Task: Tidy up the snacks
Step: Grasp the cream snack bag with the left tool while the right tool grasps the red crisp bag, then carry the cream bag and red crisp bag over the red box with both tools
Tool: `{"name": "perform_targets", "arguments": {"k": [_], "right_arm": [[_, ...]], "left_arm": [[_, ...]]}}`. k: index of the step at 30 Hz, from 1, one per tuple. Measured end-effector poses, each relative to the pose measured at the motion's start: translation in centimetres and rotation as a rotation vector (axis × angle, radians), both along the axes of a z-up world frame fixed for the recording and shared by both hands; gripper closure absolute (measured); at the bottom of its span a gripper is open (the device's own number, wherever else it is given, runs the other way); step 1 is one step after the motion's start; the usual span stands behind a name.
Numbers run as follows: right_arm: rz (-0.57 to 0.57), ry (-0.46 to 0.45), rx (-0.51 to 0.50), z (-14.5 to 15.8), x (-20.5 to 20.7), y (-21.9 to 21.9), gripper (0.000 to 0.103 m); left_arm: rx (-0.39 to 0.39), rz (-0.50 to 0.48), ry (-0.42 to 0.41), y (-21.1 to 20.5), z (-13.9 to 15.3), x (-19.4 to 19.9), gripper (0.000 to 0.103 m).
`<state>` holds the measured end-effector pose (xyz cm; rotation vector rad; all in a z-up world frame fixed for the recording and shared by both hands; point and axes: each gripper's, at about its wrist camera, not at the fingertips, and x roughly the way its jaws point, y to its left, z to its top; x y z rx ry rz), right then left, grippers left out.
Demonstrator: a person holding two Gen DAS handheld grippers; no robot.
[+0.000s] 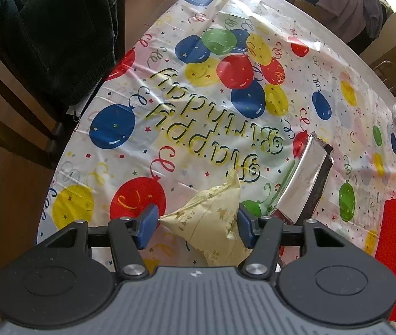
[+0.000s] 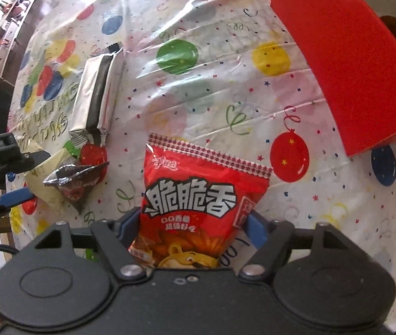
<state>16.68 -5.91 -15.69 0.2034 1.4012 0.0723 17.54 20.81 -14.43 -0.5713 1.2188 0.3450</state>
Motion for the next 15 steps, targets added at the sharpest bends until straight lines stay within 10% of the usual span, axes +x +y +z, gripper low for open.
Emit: {"name": "perform_targets", "arguments": {"k": [15], "right_arm": [[0.188,-0.206,0.042,4.5,-1.2,-2.7,0.030]], "left_arm": [[-0.044,0.024,-0.069,0.6,2.0,-2.9,0.064]]}}
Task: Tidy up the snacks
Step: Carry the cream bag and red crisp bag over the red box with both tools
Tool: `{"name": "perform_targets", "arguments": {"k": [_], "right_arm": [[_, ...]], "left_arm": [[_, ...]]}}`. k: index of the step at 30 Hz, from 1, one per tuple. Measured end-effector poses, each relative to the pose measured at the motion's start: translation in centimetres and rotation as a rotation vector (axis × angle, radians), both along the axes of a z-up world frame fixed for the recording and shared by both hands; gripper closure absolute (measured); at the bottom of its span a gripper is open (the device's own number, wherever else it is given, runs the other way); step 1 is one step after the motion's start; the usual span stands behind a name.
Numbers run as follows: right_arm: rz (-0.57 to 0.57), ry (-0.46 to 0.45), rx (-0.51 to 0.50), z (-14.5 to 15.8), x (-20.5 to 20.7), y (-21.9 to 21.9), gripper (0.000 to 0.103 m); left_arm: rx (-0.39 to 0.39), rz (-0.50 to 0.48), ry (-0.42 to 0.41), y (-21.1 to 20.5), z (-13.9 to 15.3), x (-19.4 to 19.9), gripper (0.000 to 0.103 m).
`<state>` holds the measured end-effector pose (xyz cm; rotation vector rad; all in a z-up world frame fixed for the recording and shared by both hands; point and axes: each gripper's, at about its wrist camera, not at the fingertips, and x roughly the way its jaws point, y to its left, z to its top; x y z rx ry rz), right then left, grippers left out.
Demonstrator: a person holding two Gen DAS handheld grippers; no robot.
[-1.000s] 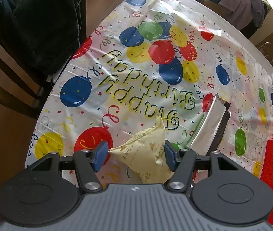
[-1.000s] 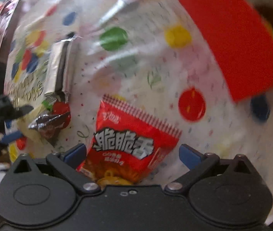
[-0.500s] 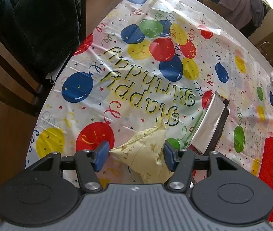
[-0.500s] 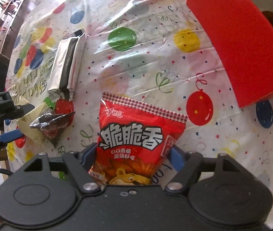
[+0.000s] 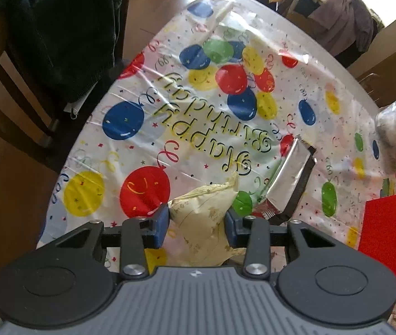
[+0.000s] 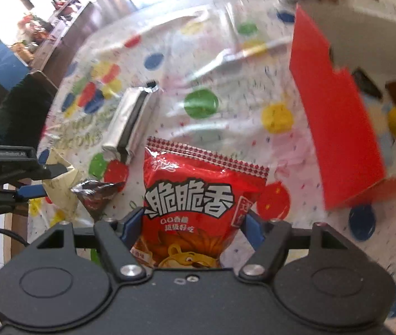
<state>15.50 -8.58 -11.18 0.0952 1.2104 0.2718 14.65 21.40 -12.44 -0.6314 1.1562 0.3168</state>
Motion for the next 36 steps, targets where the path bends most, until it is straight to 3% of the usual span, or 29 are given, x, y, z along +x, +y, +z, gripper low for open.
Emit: {"name": "perform_targets", "arguments": {"k": [7,14,25,36], "right_arm": [[0.079,-0.088,0.021,3.3,-0.6,-2.2,0.030],[0.095,-0.124,0.053,6.5,-0.2,-6.5,0.030],[0.043,-0.202,0.051,9.6,2.1,-15.4,0.030],[0.003,-0.225,0.018,9.9,4.4,-23.2,0.030]], "left_arm": [[0.026,0.007,-0.050,-0.6,2.9,-2.0,0.064],[0.054,-0.068,-0.101,-4.3,6.9,-3.3,0.064],[0.079,-0.297,-0.192,-15.5,11.9,-1.1,0.064],[0.116,-0.472,-0.218,-27.1,14.0,2.9,0.064]]}}
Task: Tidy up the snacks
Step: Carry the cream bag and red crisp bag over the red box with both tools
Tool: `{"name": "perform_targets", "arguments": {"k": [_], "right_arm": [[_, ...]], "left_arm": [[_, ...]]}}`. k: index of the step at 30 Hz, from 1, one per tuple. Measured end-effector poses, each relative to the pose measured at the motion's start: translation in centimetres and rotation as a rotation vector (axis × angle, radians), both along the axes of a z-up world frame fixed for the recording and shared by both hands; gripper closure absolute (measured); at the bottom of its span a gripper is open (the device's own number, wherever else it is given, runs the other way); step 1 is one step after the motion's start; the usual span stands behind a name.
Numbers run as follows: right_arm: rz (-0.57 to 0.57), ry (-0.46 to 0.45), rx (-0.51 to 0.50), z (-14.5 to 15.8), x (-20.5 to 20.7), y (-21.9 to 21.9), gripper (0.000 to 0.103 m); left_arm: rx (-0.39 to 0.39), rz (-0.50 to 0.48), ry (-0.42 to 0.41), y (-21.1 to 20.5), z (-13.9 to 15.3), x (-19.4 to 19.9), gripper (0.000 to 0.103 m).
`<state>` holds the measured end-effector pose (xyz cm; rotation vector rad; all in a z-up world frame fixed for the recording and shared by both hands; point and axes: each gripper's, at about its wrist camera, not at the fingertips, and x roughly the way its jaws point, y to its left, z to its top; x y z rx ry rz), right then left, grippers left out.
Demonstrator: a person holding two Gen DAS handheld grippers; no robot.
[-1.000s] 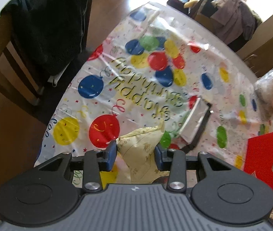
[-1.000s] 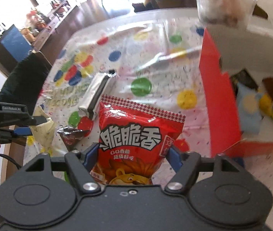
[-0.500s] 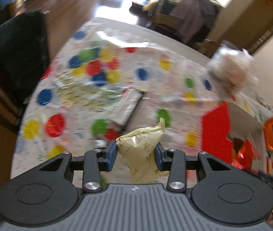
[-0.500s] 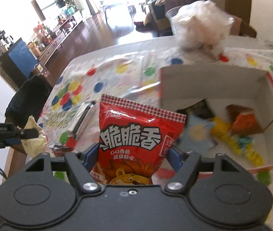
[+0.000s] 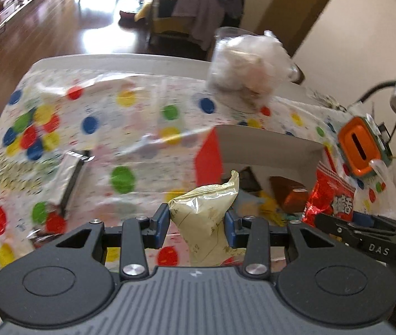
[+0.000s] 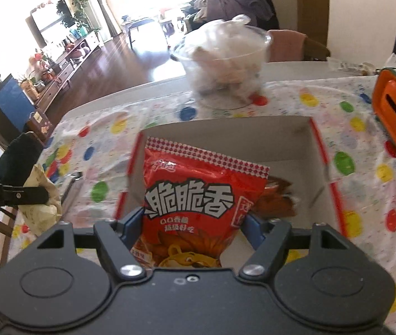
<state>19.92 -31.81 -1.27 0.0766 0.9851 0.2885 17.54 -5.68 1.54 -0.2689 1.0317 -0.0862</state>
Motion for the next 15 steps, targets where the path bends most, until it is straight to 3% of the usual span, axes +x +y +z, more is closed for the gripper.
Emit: {"name": "perform_targets", "arguments": {"k": [6,15], "right_arm": [[0.011,-0.006,-0.059,-0.7,1.7,-3.8,0.030],[0.125,0.024,-0.162,-3.8,3.8,-5.6,0.030]], "left_arm": [[0.043,-0.078,0.006,-5.4,-0.3,2.4,0.064],[0.122,-0.117,0.094,-10.6,-3.9,7.1,0.064]]}}
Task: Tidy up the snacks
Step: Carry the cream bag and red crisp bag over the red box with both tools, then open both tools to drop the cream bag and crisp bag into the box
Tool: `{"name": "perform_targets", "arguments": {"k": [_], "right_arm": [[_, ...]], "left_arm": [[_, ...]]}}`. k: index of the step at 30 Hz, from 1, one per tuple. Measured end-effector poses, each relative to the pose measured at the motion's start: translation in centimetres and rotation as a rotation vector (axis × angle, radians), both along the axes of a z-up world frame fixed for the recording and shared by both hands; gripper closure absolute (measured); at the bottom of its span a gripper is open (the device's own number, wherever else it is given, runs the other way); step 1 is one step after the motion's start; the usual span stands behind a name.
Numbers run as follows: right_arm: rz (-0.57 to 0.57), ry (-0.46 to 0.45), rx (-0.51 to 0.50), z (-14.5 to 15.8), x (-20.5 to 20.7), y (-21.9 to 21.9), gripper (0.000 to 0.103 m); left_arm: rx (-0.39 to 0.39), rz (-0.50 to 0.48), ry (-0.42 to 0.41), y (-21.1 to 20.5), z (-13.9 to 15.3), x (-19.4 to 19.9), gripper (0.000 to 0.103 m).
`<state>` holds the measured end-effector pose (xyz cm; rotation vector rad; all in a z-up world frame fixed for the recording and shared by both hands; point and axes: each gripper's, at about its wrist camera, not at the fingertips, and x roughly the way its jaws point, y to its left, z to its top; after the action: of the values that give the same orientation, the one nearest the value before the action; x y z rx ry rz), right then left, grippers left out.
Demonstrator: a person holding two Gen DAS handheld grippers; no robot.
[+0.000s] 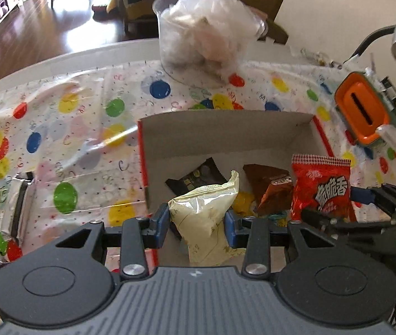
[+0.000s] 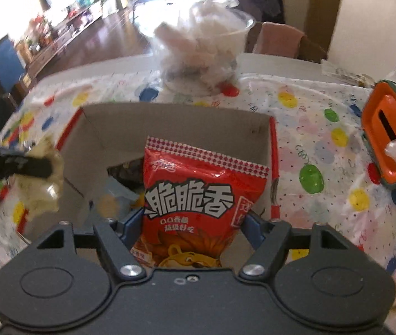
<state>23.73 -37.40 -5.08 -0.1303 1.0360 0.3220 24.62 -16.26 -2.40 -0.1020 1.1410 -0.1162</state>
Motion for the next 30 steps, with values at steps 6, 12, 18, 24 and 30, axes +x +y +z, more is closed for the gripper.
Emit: {"name": "perform_targets", "arguments": {"k": [6,12,18,24,30], "right_arm": [[0.061,0.032,-0.051,-2.0,1.2,1.0,0.030],[0.089,0.062,-0.069,-3.5,2.0,1.4,0.030],[0.105,0.074,-0.083,-4.5,2.1,1.4,0.030],[0.104,0.082,-0.085,-4.9,2.3,1.2,0.030],[0.089,0.082,-0.058,-4.6,2.4,0.8,0.025]], "left_arm": [[0.043,-0.019,0.037,-2.1,-1.9,2.6,0.064],[0.106,-0.008,0.102,-3.3,-4.2,4.9,0.064],[0.113,-0.023,0.143,-4.1,-5.5,5.6,0.064],[0.129,-0.036,0.173,-5.0,-6.2,5.7,0.064],[0.132,-0.029,0.176,-5.4,-6.3,5.5,0.063]]}}
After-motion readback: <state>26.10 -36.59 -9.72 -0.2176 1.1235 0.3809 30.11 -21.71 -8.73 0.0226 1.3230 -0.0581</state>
